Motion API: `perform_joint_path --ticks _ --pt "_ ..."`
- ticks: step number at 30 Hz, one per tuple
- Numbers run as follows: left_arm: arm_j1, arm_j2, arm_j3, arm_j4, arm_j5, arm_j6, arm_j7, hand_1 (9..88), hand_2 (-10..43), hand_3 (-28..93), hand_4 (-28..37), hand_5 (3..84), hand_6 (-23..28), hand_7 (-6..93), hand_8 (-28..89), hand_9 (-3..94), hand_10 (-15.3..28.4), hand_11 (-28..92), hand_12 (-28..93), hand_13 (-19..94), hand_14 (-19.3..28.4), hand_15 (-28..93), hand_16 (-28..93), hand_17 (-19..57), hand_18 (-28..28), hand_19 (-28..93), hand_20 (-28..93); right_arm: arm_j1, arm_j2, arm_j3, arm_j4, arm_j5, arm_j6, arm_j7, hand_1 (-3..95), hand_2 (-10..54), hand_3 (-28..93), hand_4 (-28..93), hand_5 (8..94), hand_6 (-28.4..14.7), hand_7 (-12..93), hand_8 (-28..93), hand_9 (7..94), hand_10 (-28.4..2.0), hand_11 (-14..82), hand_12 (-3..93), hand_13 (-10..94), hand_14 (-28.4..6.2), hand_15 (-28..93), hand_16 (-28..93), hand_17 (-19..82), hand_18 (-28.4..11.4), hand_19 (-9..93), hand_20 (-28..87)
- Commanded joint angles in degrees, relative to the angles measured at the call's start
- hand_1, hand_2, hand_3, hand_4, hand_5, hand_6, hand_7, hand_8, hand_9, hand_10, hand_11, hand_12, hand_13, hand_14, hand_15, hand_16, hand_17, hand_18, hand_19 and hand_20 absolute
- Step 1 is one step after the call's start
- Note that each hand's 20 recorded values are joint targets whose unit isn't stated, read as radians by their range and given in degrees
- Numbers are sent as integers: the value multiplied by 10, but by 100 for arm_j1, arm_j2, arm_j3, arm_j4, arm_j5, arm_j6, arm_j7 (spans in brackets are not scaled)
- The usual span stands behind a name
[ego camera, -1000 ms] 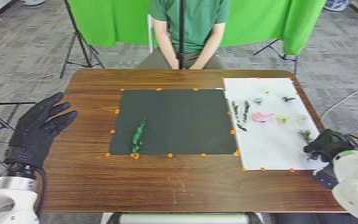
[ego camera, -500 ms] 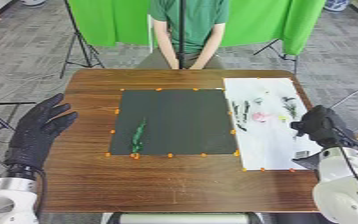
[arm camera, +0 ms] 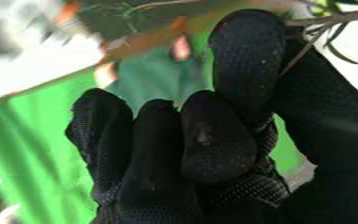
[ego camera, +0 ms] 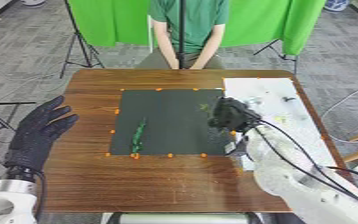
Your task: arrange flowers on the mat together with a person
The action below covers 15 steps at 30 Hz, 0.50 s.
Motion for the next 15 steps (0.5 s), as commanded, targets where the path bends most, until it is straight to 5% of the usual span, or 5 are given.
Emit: perform_joint_path --ticks 1,8,15 --pt "-56 -72 86 58 30 -65 -123 286 10 699 -250 369 24 231 -99 330 139 295 160 307 178 393 1 -30 226 506 84 1274 -929 -1243 758 -327 -486 346 355 -56 856 -141 881 25 498 123 912 -76 682 424 875 -81 861 322 558 -233 932 690" --pt "-26 -103 79 64 48 -69 -143 286 9 700 -250 370 25 230 -99 332 140 296 161 308 178 394 1 -30 226 506 84 1505 -1153 -1738 1129 -685 -390 682 347 -51 860 -125 891 28 497 101 925 -74 683 422 889 -76 860 319 576 -234 932 696" --pt "-44 -95 124 81 51 -102 -149 286 9 700 -250 370 24 229 -98 333 140 295 162 309 179 394 1 -30 226 505 85 1509 -1490 -1875 1385 -628 -806 860 333 -45 861 -103 912 34 529 -60 937 -68 684 417 904 -72 857 319 595 -232 932 698"
